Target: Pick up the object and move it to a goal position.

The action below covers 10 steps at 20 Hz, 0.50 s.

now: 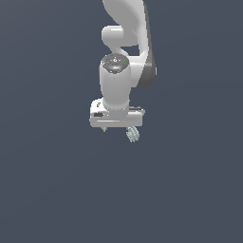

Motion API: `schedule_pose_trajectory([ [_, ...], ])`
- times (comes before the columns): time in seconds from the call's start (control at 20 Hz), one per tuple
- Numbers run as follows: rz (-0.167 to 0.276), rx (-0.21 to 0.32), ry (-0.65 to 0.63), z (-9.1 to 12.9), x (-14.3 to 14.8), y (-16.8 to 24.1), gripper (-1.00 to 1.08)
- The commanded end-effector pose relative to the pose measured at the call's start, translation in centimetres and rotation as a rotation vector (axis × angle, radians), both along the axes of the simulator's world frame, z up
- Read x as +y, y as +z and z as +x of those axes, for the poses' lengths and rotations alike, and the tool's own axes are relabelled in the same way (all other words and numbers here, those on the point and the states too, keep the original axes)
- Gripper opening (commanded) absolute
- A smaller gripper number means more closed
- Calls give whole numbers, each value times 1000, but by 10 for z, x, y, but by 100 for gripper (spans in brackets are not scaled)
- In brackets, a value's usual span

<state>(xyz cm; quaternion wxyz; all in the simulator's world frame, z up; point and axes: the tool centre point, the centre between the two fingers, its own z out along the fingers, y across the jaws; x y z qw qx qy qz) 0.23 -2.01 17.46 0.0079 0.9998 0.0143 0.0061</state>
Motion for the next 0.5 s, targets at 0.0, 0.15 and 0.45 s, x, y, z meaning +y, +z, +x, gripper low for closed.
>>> schedule_pose_trajectory([
  [0.0, 0, 0, 0, 0, 0, 0, 100],
  [0.15, 1, 0, 1, 1, -3, 0, 100],
  [0.45, 3, -1, -1, 6, -16, 1, 100],
])
